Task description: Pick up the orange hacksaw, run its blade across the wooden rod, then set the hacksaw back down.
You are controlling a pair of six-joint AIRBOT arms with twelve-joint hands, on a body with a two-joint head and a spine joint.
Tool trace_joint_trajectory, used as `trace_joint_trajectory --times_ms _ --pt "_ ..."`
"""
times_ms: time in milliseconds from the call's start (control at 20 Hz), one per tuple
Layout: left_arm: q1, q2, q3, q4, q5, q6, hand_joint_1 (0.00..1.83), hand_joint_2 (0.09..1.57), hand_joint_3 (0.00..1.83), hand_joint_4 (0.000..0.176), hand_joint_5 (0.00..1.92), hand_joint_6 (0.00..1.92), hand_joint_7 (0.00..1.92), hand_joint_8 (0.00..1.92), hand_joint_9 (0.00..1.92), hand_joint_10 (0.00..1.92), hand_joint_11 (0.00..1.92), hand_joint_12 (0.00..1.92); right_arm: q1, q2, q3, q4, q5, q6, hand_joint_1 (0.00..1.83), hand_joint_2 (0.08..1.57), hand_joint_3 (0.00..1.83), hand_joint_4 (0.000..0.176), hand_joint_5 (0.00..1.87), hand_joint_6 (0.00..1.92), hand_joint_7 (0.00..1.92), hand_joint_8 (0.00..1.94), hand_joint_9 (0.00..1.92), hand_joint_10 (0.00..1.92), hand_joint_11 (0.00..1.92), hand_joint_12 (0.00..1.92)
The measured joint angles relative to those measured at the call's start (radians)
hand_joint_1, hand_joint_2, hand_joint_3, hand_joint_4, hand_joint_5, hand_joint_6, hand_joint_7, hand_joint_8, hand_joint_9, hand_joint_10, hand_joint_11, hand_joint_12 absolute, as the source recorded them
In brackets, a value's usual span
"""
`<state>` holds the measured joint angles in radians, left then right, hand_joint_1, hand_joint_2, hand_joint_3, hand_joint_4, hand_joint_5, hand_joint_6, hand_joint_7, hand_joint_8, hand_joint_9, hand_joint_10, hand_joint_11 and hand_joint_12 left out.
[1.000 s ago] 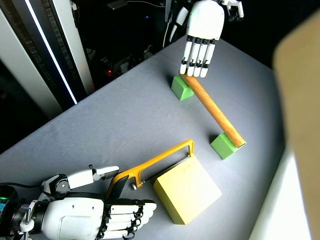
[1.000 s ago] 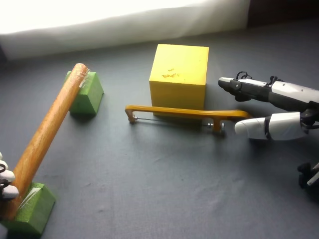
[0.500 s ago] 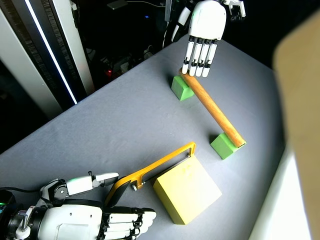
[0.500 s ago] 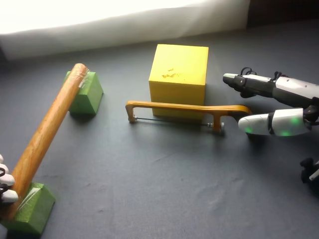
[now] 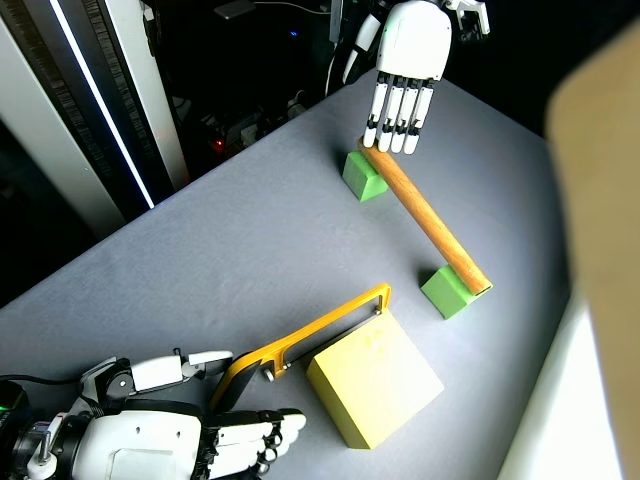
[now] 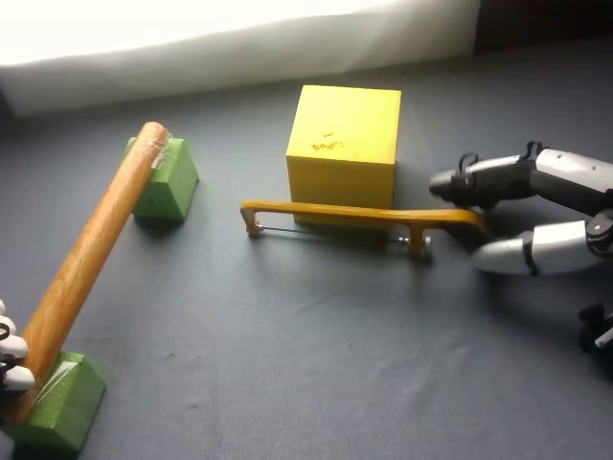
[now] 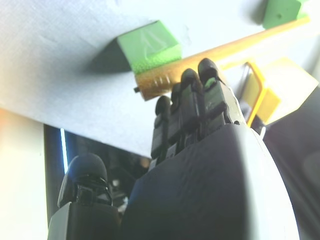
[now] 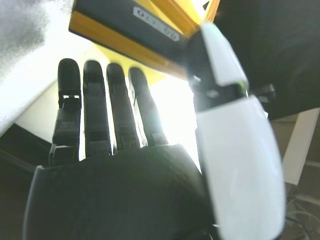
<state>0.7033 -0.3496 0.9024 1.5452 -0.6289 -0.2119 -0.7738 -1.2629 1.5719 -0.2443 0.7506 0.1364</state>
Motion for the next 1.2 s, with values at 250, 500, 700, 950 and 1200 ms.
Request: trace_joint_trajectory --times_ms 250,500,700,950,1200 --pt "0.0 0.0 0.0 0.0 0.0 0.0 0.1 1.26 0.0 0.0 0.15 0.0 0.14 0.0 0.12 0.0 0.0 0.32 -0.004 -0.001 0.001 -0.002 0.023 -0.029 1.38 1.13 0.0 0.0 0.85 0.91 0.94 1.07 0.99 1.33 0.92 1.48" --pt "0.0 0.0 0.0 0.0 0.0 0.0 0.06 1.26 0.0 0.0 0.16 0.0 0.15 0.0 0.14 0.0 0.0 0.37 -0.011 -0.001 0.001 0.007 0.029 -0.03 1.37 1.17 0.0 0.0 0.85 0.93 0.84 1.18 0.87 1.48 0.94 1.57" --pt "0.0 0.0 0.0 0.0 -0.004 0.0 0.05 1.27 0.0 0.0 0.13 0.0 0.11 0.0 0.11 0.0 0.0 0.3 -0.03 -0.001 -0.007 0.081 0.068 -0.044 1.37 1.17 0.0 0.0 0.86 0.93 0.83 1.2 0.87 1.49 0.93 1.59" --pt "0.0 0.0 -0.002 0.0 -0.01 -0.001 0.08 1.26 0.0 0.0 0.13 0.0 0.11 0.0 0.13 0.0 0.0 0.39 -0.046 0.005 -0.065 0.09 0.128 -0.037 1.37 1.16 0.0 0.0 0.87 0.92 0.83 1.19 0.87 1.48 0.92 1.61" --pt "0.002 0.0 -0.002 0.005 -0.011 0.0 0.09 1.26 0.0 0.0 0.13 0.01 0.1 0.01 0.11 0.01 0.0 0.33 -0.047 0.037 -0.133 0.155 0.228 -0.039 1.37 1.15 0.0 0.0 0.9 0.87 0.86 1.14 0.91 1.43 0.96 1.55"
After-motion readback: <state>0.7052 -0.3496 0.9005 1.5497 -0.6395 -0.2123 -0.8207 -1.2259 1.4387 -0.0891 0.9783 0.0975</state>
